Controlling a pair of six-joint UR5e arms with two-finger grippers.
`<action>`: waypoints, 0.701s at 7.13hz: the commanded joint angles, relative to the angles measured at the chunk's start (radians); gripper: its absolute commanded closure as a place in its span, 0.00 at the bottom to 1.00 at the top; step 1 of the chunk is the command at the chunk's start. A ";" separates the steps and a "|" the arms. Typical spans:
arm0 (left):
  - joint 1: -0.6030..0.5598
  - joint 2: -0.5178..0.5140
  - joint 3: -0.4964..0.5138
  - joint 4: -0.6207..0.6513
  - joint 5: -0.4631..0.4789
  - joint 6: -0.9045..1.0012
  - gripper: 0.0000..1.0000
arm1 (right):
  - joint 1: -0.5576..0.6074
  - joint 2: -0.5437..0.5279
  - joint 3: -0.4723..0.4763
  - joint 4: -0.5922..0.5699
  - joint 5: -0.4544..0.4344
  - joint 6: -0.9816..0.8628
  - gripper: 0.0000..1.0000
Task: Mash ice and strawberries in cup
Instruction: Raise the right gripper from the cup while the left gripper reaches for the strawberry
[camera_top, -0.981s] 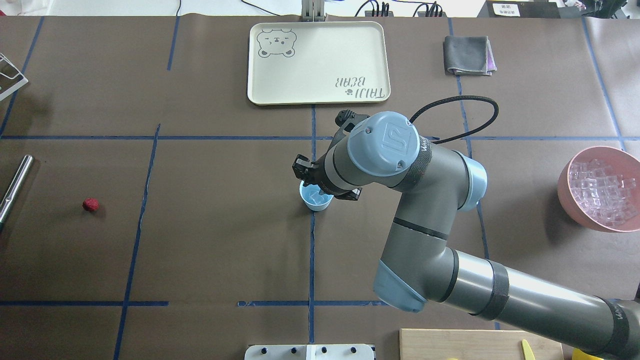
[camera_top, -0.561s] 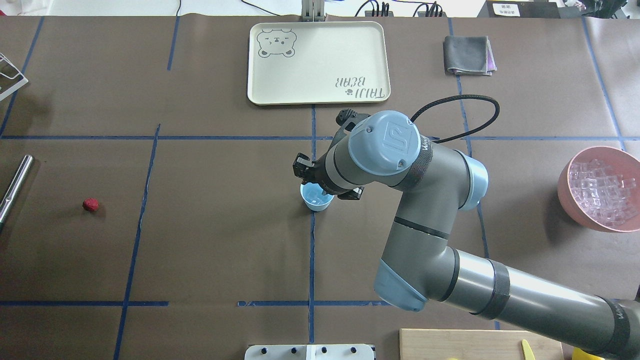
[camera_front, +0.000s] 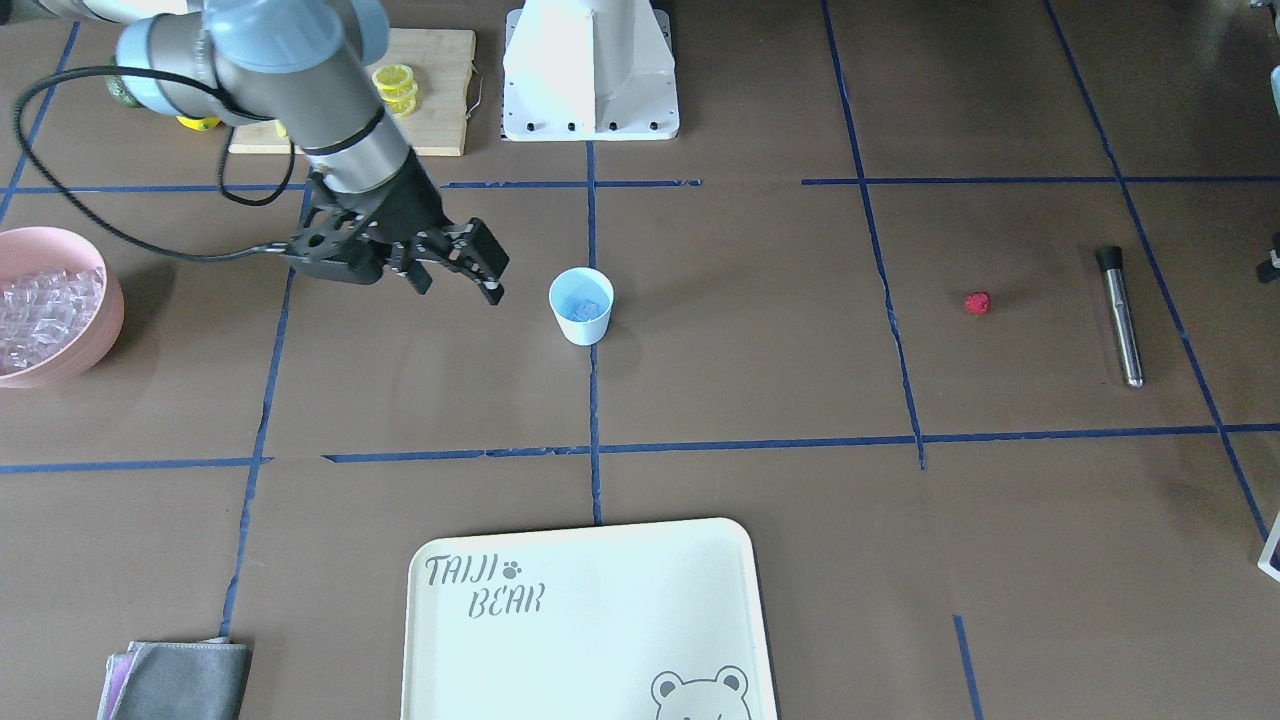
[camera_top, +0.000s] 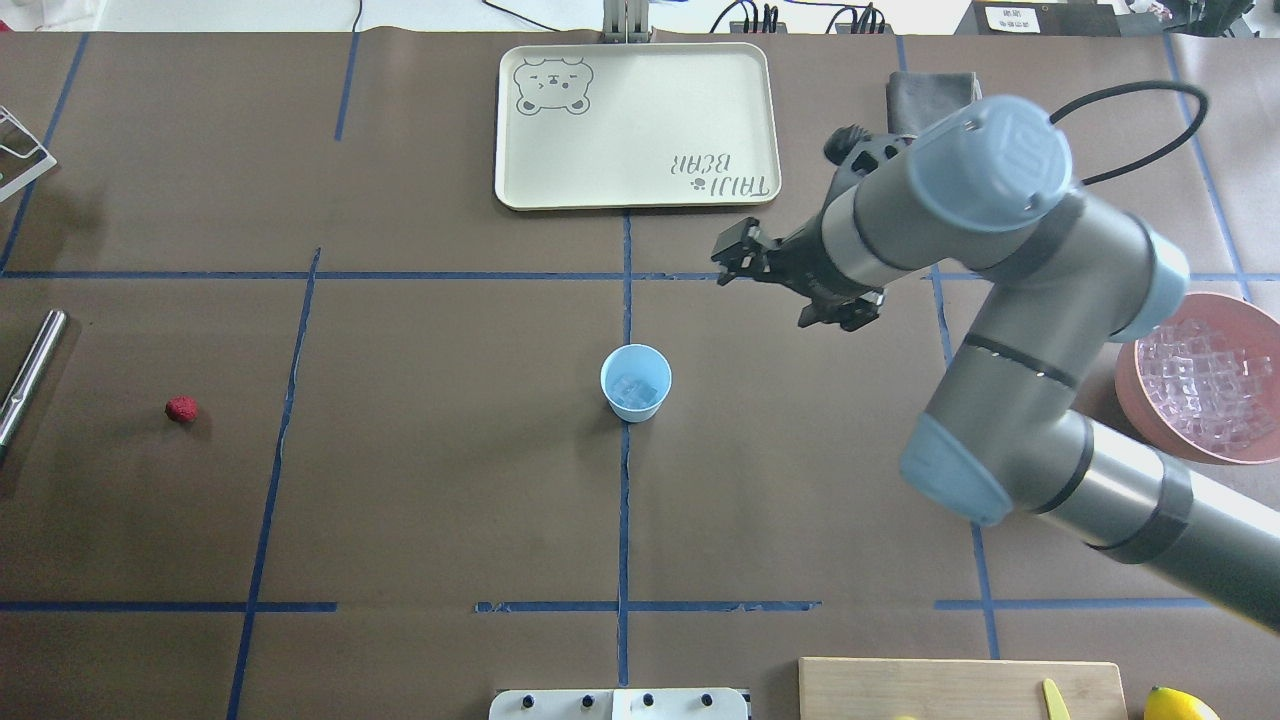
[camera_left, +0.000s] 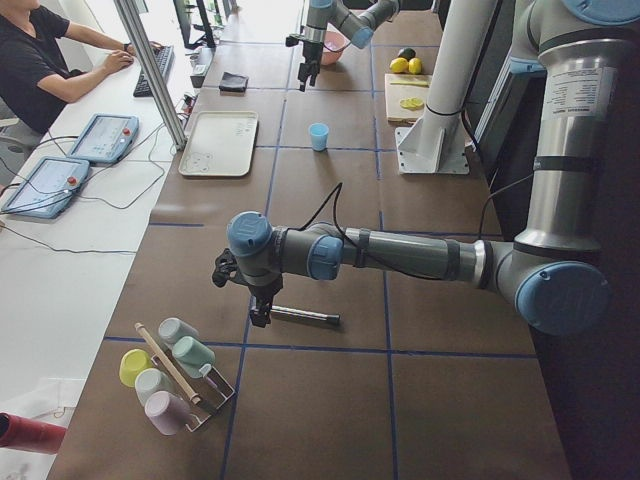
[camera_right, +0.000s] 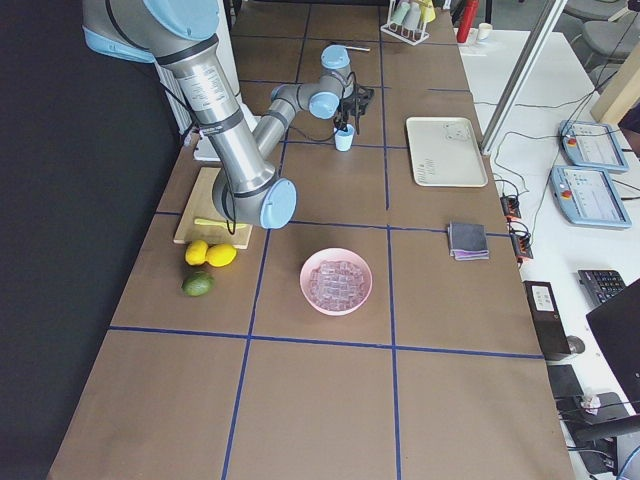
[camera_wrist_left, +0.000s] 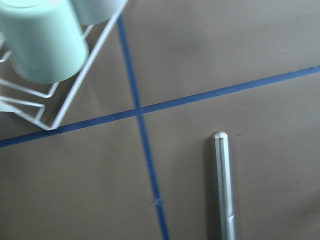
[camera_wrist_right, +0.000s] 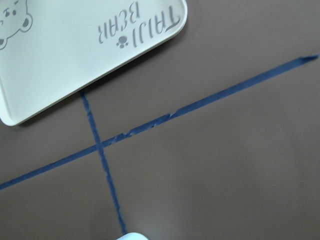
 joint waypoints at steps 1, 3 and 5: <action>0.170 -0.002 -0.080 -0.039 -0.001 -0.292 0.00 | 0.149 -0.123 0.046 -0.003 0.112 -0.191 0.00; 0.353 0.000 -0.120 -0.233 0.086 -0.680 0.00 | 0.295 -0.196 0.074 -0.084 0.225 -0.433 0.00; 0.564 0.001 -0.117 -0.334 0.268 -0.904 0.00 | 0.346 -0.258 0.086 -0.116 0.229 -0.601 0.00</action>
